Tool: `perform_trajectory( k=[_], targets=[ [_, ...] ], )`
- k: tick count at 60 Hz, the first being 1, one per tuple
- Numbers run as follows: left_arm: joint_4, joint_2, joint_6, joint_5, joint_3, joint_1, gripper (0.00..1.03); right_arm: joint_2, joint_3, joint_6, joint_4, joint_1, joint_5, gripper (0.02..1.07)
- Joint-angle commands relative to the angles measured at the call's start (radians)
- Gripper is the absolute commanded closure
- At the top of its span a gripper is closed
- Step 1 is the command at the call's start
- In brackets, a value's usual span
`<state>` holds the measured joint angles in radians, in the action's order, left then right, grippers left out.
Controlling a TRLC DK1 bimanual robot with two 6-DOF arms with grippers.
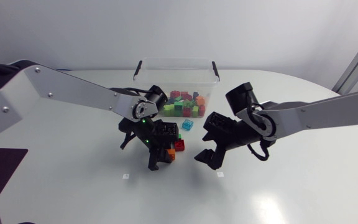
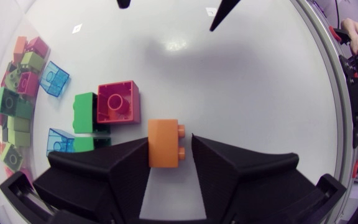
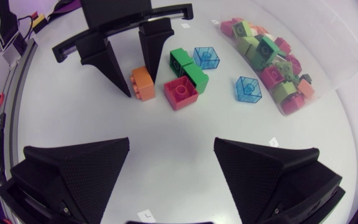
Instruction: Place the duplo bricks in the container
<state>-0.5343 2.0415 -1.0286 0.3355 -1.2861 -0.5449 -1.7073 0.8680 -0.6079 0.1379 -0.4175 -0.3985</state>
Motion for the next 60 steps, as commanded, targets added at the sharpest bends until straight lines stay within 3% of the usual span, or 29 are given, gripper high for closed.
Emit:
perform_trajectory(
  k=[1, 27, 42, 49, 60],
  targets=[
    [-0.015, 0.003, -0.001, -0.001, -0.004, -0.007, 0.76, -0.063, 0.057, -0.044, 0.008, -0.006, -0.010, 0.09],
    [-0.041, -0.176, 0.032, -0.006, 0.056, 0.043, 0.77, -0.247, 0.223, -0.085, 0.023, -0.030, -0.054, 0.09],
    [-0.046, -0.314, 0.088, -0.004, 0.073, 0.071, 0.77, -0.290, 0.328, -0.139, 0.158, -0.040, -0.053, 0.10],
    [-0.052, -0.357, 0.104, -0.003, 0.077, 0.072, 0.77, -0.322, 0.370, -0.185, 0.239, -0.047, -0.049, 0.19],
    [-0.064, -0.386, 0.107, -0.004, 0.087, 0.076, 0.77, -0.356, 0.393, -0.205, 0.267, -0.061, -0.034, 0.20]
  ],
)
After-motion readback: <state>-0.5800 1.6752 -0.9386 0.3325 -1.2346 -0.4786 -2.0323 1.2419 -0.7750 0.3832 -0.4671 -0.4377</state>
